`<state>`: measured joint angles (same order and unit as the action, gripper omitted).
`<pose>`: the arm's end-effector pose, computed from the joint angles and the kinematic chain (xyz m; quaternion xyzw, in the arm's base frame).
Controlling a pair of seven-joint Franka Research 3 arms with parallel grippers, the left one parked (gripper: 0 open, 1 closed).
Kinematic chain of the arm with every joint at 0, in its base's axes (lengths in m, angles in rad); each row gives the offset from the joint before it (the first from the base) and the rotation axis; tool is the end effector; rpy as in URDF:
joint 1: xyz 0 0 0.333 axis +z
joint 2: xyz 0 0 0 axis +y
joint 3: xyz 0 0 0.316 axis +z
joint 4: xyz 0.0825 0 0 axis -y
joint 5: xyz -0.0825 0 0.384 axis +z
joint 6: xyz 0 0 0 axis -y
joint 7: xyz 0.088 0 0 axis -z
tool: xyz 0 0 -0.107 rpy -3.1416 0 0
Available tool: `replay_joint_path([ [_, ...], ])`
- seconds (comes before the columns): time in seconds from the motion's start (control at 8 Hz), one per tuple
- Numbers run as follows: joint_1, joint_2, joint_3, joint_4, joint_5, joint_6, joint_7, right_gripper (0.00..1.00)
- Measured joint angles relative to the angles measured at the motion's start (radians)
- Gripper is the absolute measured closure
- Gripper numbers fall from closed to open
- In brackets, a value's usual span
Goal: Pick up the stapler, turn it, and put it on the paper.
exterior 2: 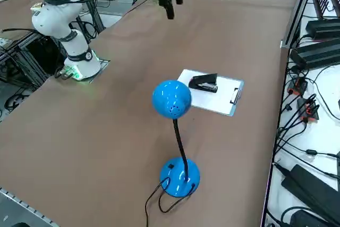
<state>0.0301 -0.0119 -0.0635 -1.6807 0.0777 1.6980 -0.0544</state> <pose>0.5600 -0.0115 0.5904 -0.9991 -0.0061 -0.0163 0.0383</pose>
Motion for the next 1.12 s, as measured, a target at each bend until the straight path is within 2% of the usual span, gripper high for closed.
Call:
replay_joint_path([
  [0.25, -0.005, -0.065, 0.000, -0.014, -0.034, -0.084, 0.003, 0.00],
  [0.5, -0.005, -0.120, 0.001, -0.071, -0.039, -0.090, 0.003, 0.00],
  [1.12, -0.005, -0.131, 0.007, -0.087, -0.039, -0.089, 0.005, 0.00],
])
